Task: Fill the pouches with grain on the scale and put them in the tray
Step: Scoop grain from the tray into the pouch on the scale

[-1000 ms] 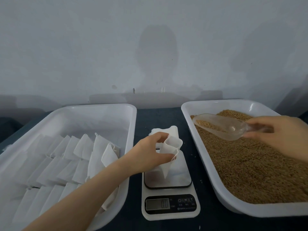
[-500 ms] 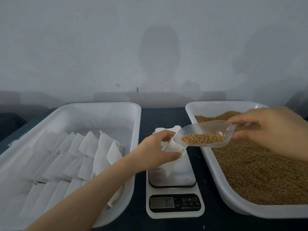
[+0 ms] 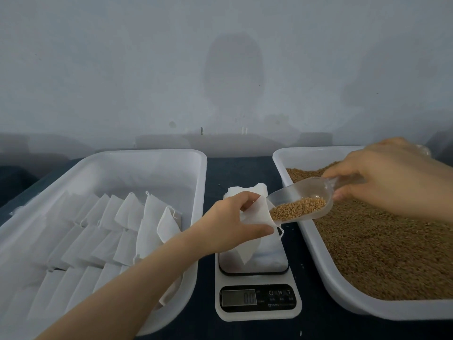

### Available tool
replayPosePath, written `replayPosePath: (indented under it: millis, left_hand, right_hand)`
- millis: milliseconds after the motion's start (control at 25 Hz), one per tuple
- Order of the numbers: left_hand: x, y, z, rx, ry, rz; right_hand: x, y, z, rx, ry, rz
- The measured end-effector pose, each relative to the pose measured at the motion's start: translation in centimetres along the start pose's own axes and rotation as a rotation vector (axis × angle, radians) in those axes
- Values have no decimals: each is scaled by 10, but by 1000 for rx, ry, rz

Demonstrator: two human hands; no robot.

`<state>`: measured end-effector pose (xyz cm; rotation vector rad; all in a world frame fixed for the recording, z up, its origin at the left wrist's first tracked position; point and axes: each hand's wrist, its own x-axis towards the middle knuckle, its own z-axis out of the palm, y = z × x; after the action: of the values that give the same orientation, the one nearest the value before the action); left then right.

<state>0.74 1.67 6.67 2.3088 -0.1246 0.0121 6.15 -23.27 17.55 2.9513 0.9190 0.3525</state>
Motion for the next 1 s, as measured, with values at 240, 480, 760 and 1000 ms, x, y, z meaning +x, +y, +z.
replayPosePath:
  millis: [240, 480, 760, 1000]
  left_hand:
    - [-3, 7, 2, 10, 0, 7]
    - [-3, 10, 2, 1, 26, 29]
    - [-2, 9, 3, -17, 80, 21]
    - [0, 6, 2, -19, 20, -65]
  right_hand:
    - [7, -20, -14, -71, -14, -77]
    - [11, -43, -23, -291, 14, -155]
    - [10, -71, -40, -518, 67, -202]
    - [14, -90, -38, -618, 81, -219]
